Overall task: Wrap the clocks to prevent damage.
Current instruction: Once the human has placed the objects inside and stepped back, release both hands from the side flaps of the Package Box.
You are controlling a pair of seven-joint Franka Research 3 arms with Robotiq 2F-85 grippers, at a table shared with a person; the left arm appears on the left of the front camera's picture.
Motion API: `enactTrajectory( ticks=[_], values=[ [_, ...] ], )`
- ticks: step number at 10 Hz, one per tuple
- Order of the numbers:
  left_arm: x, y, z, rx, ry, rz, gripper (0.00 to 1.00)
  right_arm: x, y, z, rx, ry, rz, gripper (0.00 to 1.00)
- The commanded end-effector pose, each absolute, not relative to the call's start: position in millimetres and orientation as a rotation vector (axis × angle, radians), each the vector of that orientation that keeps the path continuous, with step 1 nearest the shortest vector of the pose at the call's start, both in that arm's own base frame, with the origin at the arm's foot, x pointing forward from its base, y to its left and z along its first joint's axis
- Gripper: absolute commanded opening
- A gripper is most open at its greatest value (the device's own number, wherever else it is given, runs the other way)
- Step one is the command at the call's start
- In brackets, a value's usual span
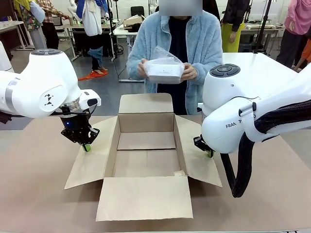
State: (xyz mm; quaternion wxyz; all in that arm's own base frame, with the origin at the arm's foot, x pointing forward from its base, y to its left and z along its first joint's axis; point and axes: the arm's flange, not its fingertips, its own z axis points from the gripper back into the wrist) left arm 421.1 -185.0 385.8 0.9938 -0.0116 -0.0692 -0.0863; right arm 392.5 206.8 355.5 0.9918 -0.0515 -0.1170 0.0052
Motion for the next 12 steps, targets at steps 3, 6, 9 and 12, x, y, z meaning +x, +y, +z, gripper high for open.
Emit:
enactTrajectory(
  ticks=[3,6,9,12],
  values=[
    [421.7,-183.4,385.3,-0.014,-0.141,-0.177,0.01,392.1,207.9,352.3,-0.108,-0.227,0.012,0.01],
    [421.7,-183.4,385.3,-0.014,-0.141,-0.177,0.01,392.1,207.9,352.3,-0.108,-0.227,0.012,0.01],
    [421.7,-183.4,385.3,-0.014,-0.141,-0.177,0.01,392.1,207.9,352.3,-0.108,-0.227,0.012,0.01],
    [421.7,-183.4,385.3,-0.014,-0.141,-0.177,0.01,392.1,207.9,352.3,-0.108,-0.227,0.012,0.01]
  ],
)
